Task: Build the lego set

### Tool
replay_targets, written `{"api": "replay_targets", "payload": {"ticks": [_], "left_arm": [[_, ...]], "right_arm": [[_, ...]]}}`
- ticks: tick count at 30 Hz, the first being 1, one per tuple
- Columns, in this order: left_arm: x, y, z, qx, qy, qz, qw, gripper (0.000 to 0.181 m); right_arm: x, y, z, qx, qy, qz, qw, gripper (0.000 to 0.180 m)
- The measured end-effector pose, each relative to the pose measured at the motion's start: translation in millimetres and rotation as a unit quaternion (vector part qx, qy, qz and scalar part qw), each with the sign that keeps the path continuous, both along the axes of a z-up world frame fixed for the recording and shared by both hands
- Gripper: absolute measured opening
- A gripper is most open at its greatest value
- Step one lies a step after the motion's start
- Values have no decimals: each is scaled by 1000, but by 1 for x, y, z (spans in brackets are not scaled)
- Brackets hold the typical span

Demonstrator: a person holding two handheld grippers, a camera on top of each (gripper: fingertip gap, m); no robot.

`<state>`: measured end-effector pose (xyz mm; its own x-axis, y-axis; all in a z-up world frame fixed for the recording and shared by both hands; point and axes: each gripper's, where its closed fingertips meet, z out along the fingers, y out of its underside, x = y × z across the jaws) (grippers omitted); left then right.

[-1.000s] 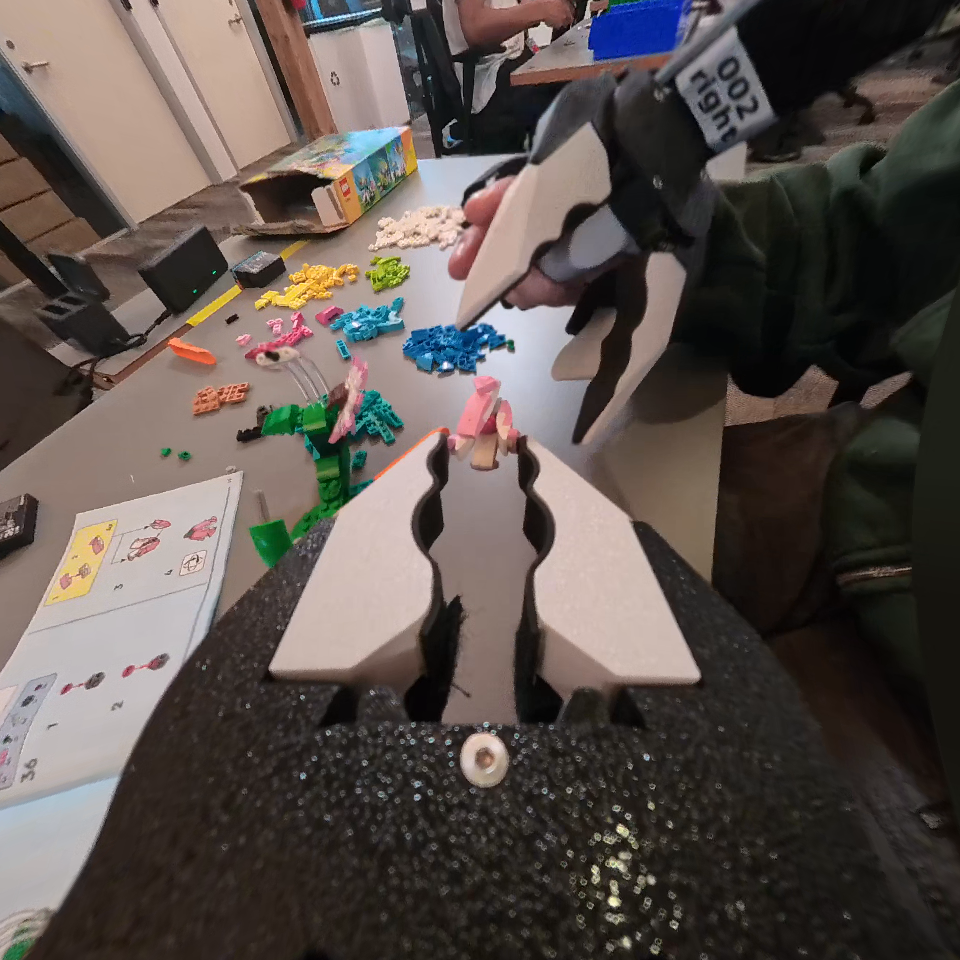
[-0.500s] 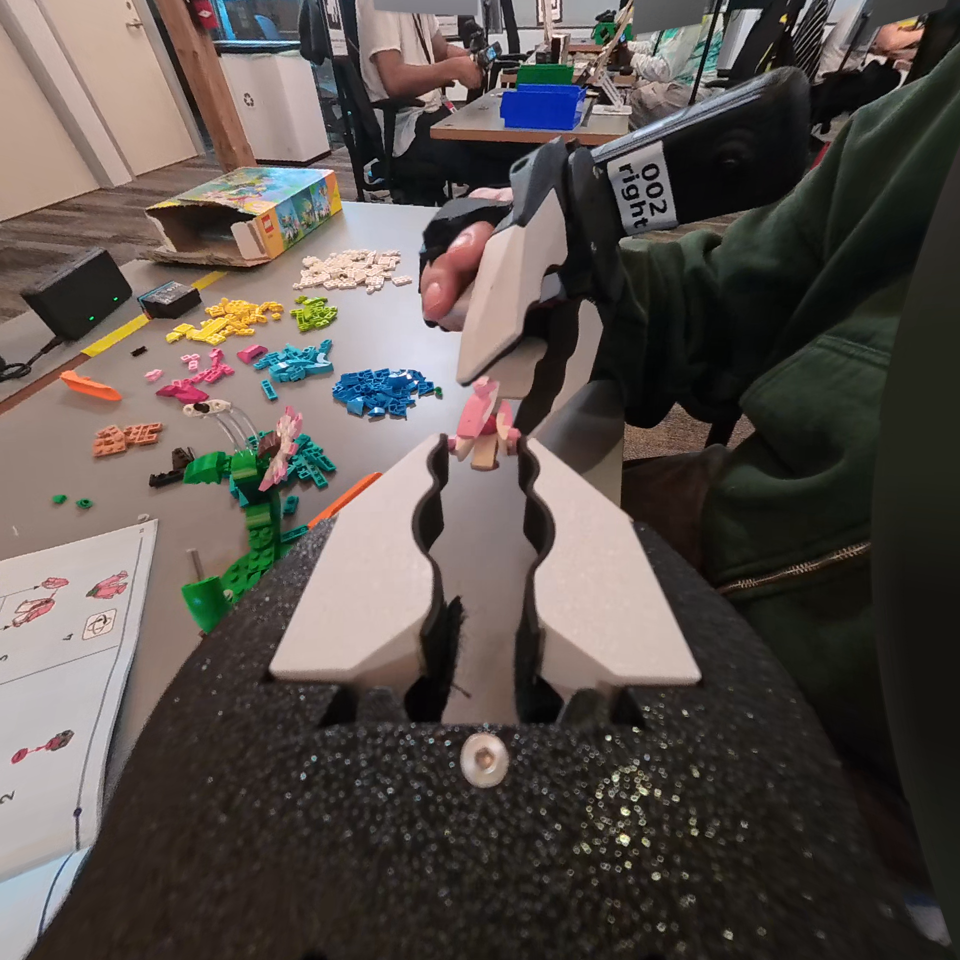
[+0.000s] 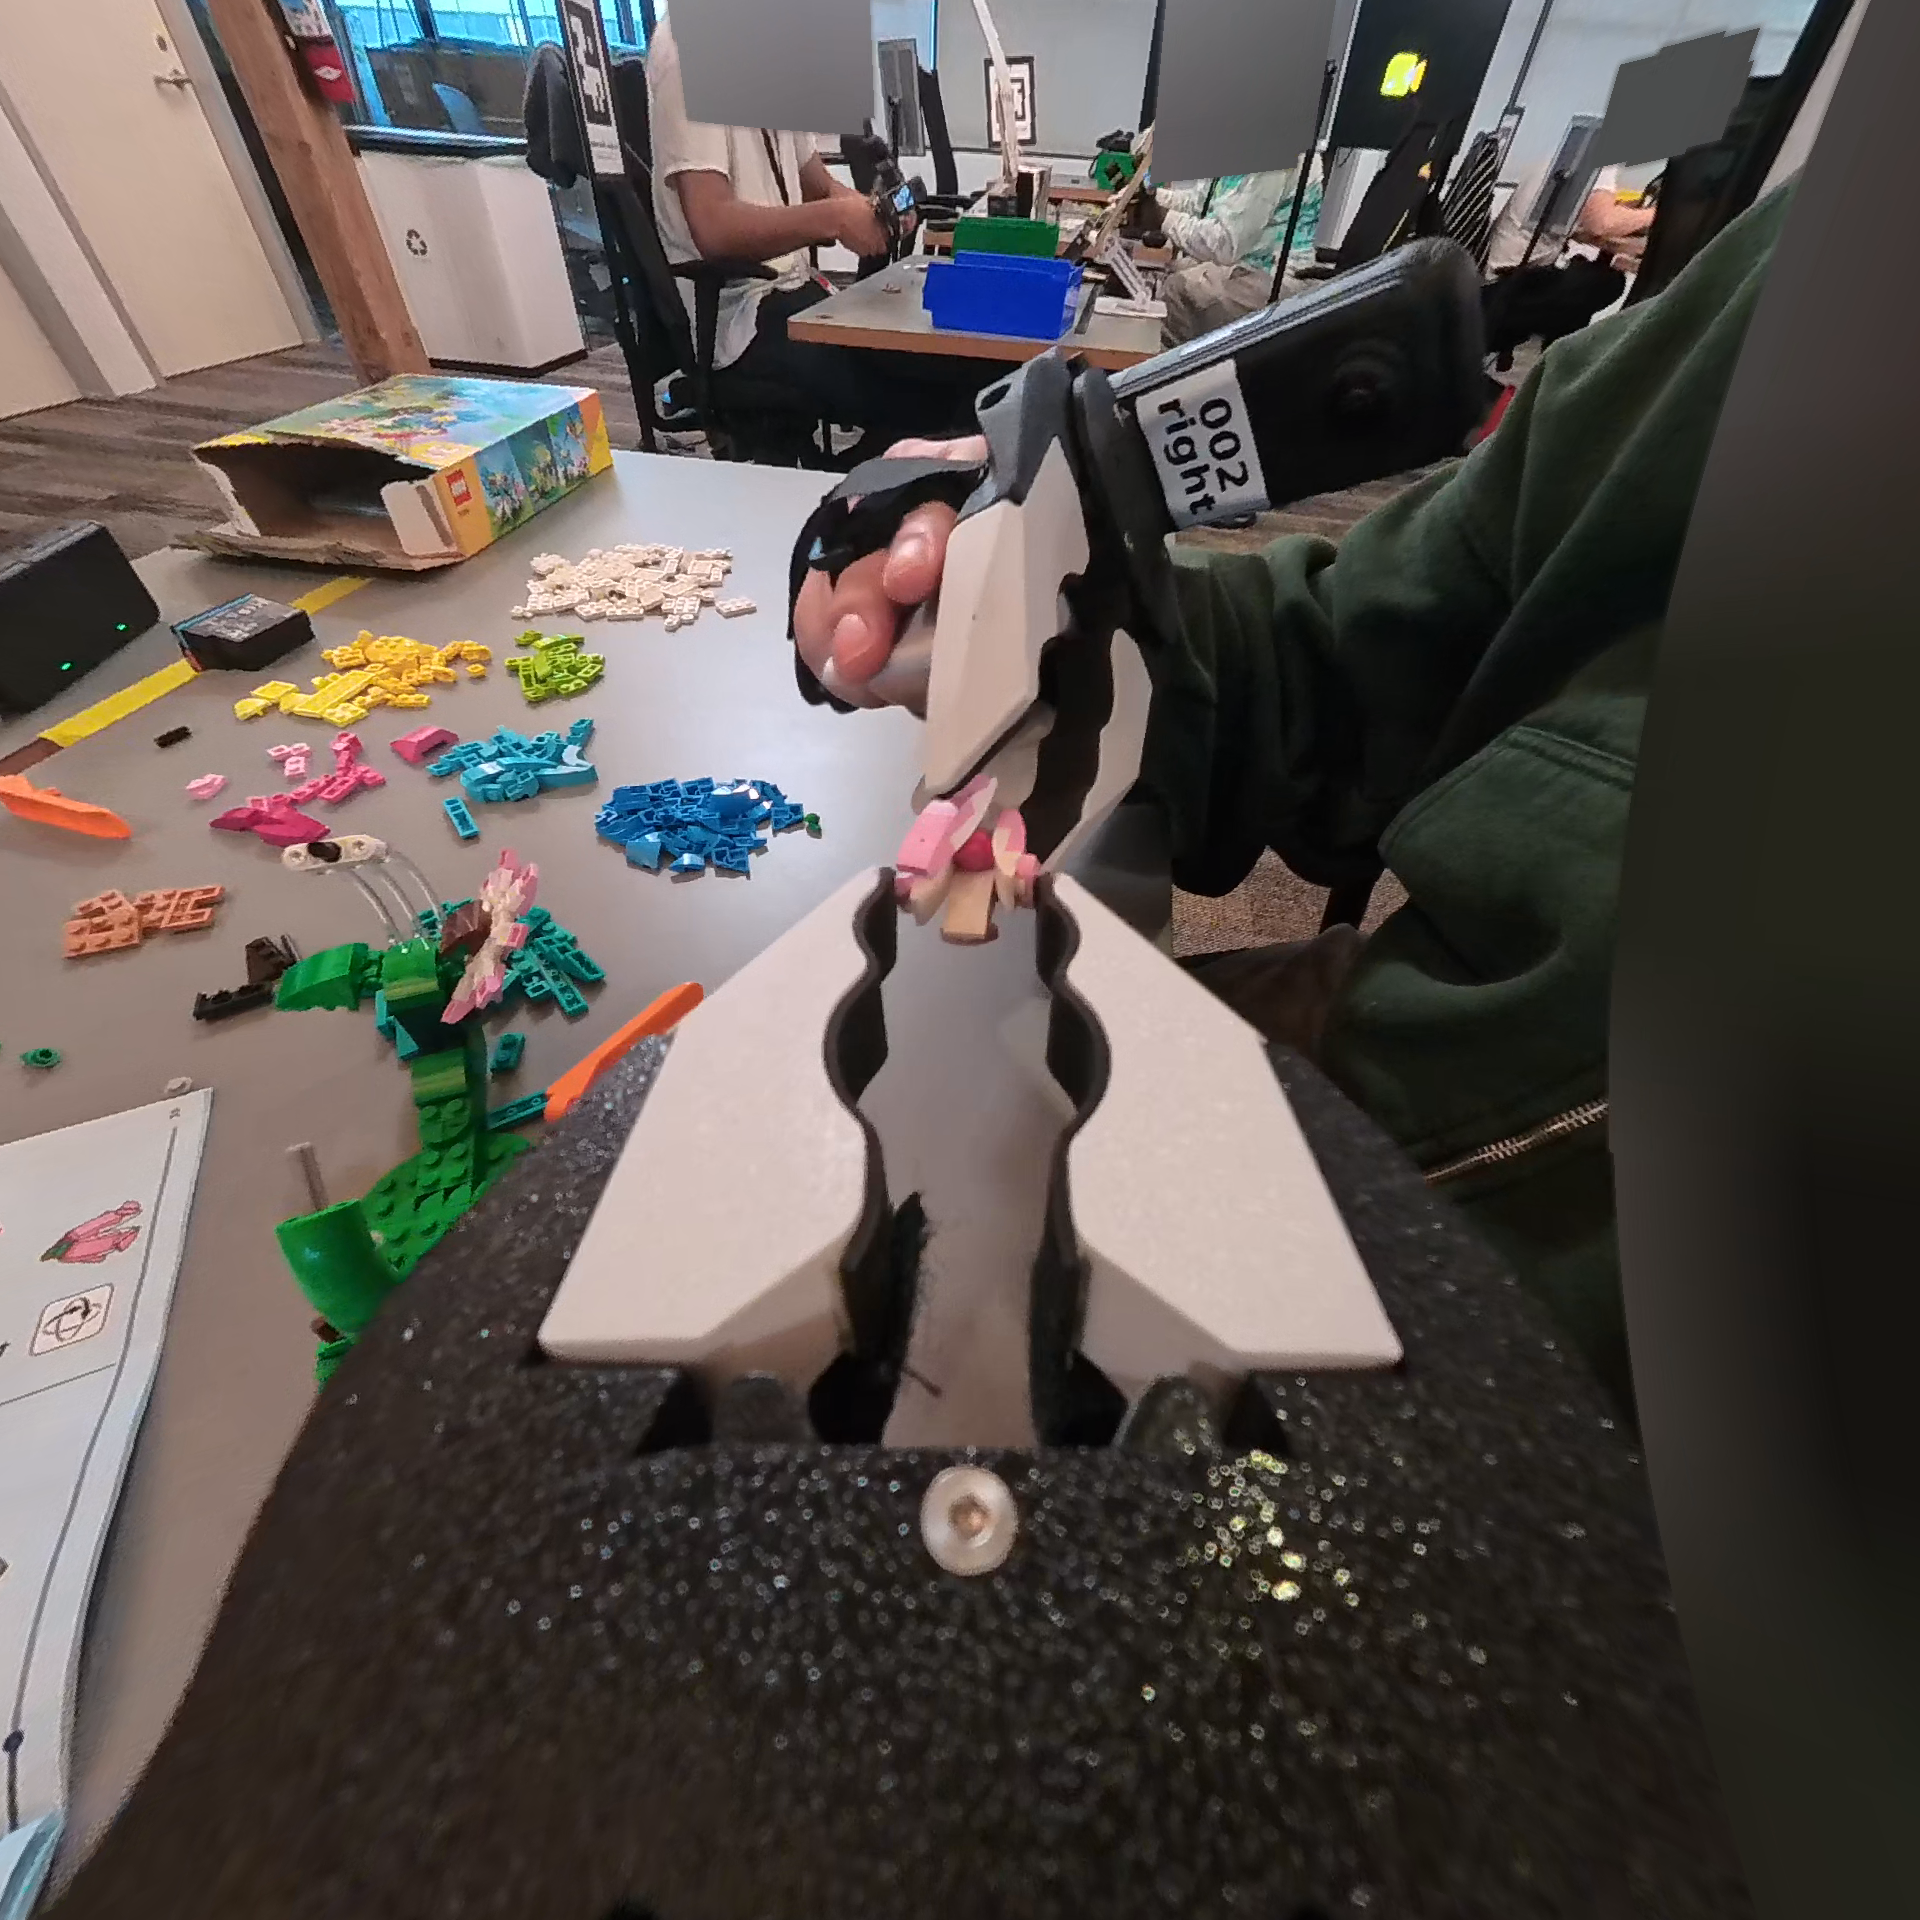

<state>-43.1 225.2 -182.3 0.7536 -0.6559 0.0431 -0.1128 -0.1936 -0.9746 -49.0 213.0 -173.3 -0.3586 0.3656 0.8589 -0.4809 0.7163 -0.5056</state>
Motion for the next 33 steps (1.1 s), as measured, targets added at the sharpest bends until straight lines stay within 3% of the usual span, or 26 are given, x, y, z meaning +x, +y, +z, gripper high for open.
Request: {"api": "replay_targets", "payload": {"ticks": [21,28,33], "left_arm": [[16,-15,14,0,-90,-87,992,24],[10,-10,9,-2,-67,-56,996,24],[-5,1,-21,-25,6,4,1000,25]], "right_arm": [[17,-15,16,-96,-37,84,991,21],[10,-9,10,-98,-44,68,992,21],[-2,0,-18,-35,-50,23,998,19]]}}
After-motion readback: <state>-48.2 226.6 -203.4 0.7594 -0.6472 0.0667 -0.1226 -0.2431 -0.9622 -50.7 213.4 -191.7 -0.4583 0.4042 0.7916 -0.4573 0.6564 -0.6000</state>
